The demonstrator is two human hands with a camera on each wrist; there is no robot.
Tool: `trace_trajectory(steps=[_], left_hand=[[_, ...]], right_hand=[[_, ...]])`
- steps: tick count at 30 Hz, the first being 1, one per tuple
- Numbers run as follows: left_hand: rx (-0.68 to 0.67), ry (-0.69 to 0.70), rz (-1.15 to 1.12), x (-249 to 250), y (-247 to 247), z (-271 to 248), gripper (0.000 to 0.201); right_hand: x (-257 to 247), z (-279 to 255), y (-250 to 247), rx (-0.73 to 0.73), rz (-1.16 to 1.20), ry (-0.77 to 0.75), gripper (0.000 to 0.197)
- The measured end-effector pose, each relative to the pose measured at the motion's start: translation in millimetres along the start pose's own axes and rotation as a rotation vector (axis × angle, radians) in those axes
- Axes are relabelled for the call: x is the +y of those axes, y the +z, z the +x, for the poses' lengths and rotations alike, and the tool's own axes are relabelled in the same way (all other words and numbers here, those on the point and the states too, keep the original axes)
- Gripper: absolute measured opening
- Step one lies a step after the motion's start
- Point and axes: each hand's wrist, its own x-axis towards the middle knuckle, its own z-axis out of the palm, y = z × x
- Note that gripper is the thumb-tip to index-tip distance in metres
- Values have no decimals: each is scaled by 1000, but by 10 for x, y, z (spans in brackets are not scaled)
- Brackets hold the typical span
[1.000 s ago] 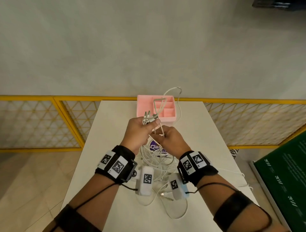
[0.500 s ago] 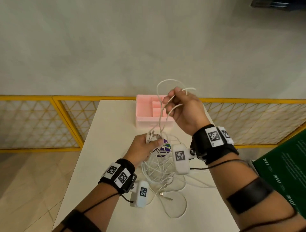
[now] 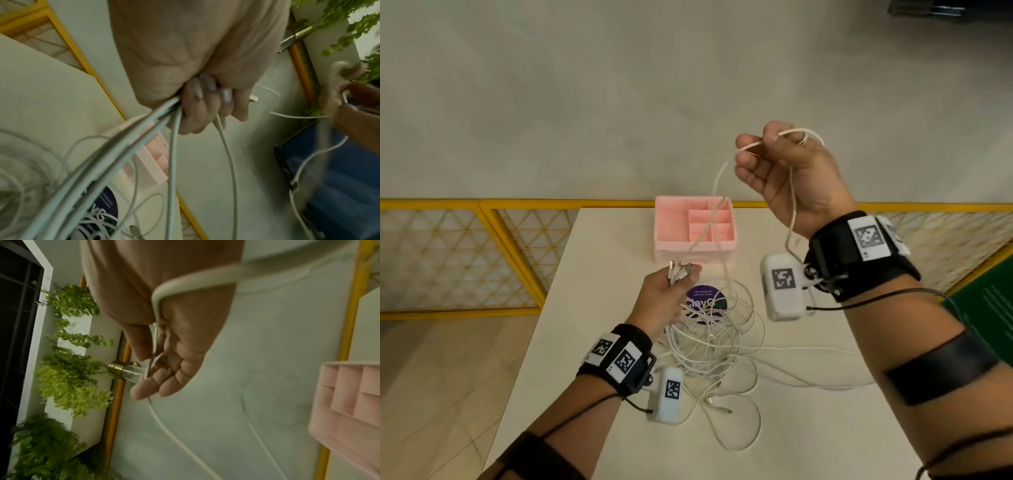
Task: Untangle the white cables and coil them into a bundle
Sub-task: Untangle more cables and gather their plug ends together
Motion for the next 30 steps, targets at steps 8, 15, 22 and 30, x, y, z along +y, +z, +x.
trace_trajectory(steps=[8, 15, 22, 30], left_hand=[[-359, -216, -145, -116, 296, -191, 17], [-316, -416, -414, -72, 34, -118, 27], [58, -310, -340, -18, 63, -31, 28], [162, -131, 131, -87, 117, -9, 21]], right_hand=[[204, -22, -10, 80, 92, -14, 16], [703, -294, -445, 108, -545, 88, 15], [1328, -626, -473, -70, -947, 232, 30], [1633, -708, -510, -12, -836, 387, 15]])
